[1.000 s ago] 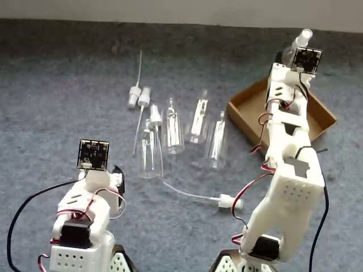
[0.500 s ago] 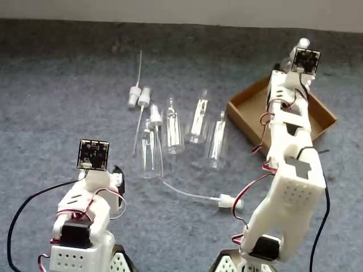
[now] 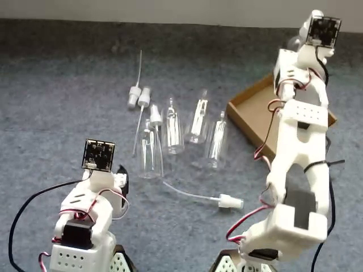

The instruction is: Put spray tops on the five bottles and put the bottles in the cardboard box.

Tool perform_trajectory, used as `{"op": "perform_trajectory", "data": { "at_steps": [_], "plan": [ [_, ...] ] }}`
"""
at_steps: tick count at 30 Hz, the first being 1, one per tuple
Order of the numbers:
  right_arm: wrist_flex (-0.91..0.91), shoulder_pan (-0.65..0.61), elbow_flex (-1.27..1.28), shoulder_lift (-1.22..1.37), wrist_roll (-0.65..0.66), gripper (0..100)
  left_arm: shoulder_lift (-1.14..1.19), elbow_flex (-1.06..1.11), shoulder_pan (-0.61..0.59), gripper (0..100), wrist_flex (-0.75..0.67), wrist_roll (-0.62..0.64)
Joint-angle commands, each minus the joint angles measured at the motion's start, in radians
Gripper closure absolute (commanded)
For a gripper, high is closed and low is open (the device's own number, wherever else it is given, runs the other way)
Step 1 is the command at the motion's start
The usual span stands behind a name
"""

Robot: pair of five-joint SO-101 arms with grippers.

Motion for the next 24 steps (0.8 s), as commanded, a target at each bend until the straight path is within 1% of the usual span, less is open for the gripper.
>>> {"op": "perform_trajectory", "data": {
  "at_steps": [1, 13, 20, 22, 24],
  "plan": [
    [0.128, -0.068, -0.016, -0.182, 0.015, 93.0, -0.005, -0.004, 0.022, 100, -0.023, 0.009],
    [0.495, -0.186, -0.016, -0.475, 0.020, 93.0, -0.005, -0.005, 0.021, 99, -0.023, 0.006],
    [0.717, -0.294, -0.016, -0.631, 0.017, 93.0, -0.005, -0.004, 0.024, 99, -0.015, 0.009],
    [0.768, -0.332, -0.016, -0.671, 0.015, 93.0, -0.005, -0.004, 0.053, 99, -0.015, 0.009],
    [0.809, -0.375, -0.015, -0.707, 0.015, 93.0, -0.005, -0.005, 0.114, 99, -0.015, 0.009]
  ]
}}
